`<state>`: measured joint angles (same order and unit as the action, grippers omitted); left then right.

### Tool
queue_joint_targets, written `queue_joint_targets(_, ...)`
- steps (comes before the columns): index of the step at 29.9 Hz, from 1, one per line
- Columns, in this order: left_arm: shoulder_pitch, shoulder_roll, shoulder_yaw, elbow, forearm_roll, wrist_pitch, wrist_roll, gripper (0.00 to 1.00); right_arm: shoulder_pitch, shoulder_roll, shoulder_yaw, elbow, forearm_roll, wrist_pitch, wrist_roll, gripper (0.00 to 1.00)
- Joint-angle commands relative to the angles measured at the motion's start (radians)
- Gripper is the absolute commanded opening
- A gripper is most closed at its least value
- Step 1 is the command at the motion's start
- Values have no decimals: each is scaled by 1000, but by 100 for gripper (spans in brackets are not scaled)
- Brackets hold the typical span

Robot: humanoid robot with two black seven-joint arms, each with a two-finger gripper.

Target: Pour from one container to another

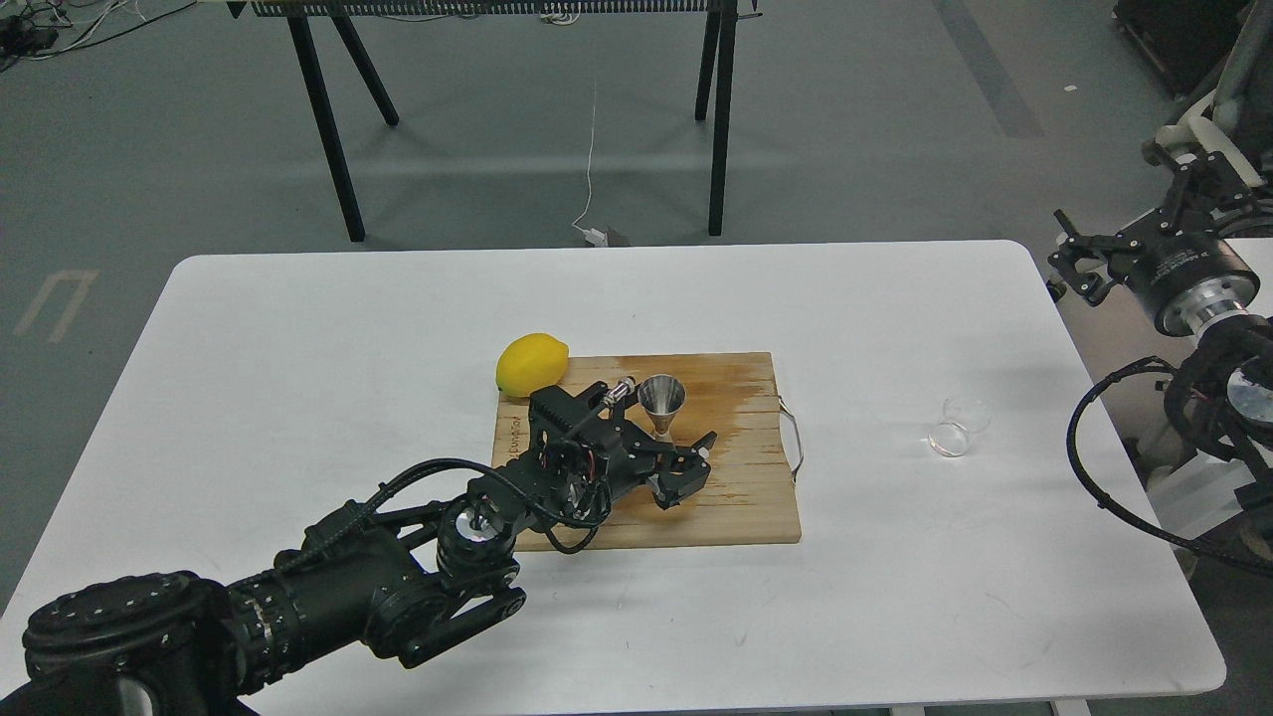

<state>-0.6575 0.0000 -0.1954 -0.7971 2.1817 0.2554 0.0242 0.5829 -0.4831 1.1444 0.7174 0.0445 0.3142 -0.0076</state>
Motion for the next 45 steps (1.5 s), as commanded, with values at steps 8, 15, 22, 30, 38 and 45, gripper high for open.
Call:
queue_joint_targets(8,2,0,-4,-27,0,2,-3,99,2,0,0,0,0,0,0,99)
queue_joint_targets(15,6,0,-4,-39,0,4,-3,99,0,-5,0,2,0,0,0,99)
queue_joint_targets(22,10,37,-6,-56,0,7,-3,99,0,-5,0,4,0,0,0,99)
queue_joint_targets(30,10,74,-10,-63,0,22,-9,99,0,-5,0,4,0,0,-2,99)
queue_joint_targets(38,44,118,-9,-126,0,21,-9,99,2,-5,0,4,0,0,0,99)
queue_joint_targets(45,56,181,-13,-159,0,24,-9,99,2,-5,0,5,0,0,0,99)
